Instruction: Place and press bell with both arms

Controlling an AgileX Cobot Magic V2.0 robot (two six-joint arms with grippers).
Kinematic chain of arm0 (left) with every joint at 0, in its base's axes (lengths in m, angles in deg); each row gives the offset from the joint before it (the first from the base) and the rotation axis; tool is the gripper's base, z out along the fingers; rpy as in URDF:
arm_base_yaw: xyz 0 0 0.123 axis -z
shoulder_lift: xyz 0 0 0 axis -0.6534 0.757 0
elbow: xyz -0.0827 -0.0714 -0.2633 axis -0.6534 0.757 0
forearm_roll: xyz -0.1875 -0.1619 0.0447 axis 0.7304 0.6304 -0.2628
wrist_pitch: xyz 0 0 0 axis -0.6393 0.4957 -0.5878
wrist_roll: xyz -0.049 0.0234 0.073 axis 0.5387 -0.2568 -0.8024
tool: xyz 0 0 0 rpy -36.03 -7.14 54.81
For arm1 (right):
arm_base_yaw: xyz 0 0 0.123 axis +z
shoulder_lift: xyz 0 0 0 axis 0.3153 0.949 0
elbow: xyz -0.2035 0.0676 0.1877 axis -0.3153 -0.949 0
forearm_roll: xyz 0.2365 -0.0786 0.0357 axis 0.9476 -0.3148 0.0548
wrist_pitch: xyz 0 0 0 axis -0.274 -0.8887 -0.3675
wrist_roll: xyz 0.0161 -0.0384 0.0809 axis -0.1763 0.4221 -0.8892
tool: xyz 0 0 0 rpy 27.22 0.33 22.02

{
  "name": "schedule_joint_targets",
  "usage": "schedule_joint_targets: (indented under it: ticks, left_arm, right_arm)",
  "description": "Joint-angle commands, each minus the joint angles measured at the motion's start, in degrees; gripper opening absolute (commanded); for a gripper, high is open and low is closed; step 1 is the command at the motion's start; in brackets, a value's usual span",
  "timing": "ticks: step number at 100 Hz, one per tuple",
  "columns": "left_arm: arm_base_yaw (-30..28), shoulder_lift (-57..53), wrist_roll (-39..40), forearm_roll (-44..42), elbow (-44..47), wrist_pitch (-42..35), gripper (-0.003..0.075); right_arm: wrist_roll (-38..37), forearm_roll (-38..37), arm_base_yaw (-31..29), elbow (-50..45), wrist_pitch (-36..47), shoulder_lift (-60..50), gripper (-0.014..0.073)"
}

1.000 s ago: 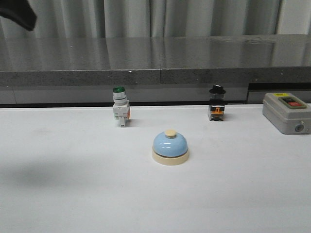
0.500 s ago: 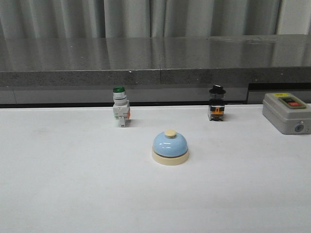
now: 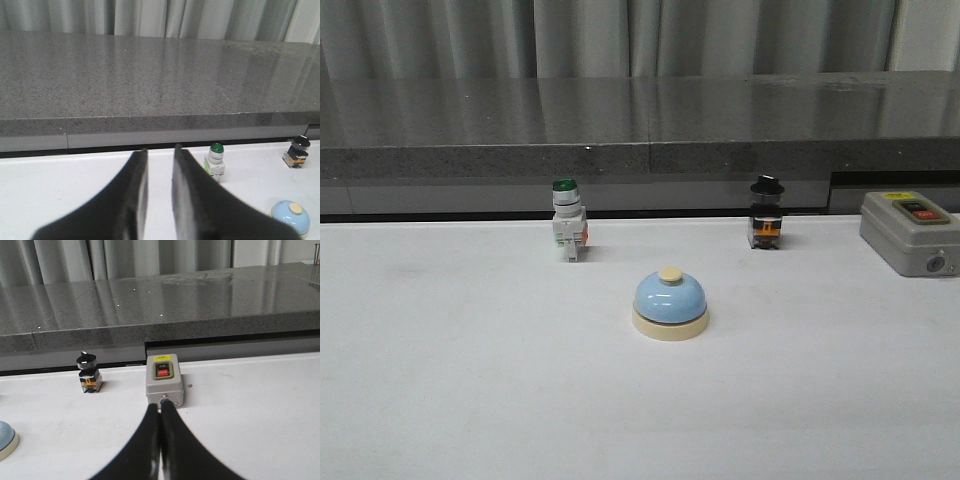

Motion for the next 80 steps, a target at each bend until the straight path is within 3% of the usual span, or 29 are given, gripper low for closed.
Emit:
schedule_joint_targets:
  ticks: [1,56,80]
  left_arm:
    - [0.0,0.1,0.0,0.1,-1.5,-4.9,-0.0018]
    - [0.0,0.1,0.0,0.1,-1.5,-4.9,-0.002]
    - [0.0,-0.6,0.3,-4.1,-0.6,-5.1,-0.002]
  right_arm:
    - [0.3,-0.4,-0.3,0.8,5.0,-0.7,-0.006]
    - [0.3,-0.4,-0.3,0.8,5.0,-0.7,-0.006]
    - [0.3,-0.4,-0.3,0.8,5.0,-0.7,-0.006]
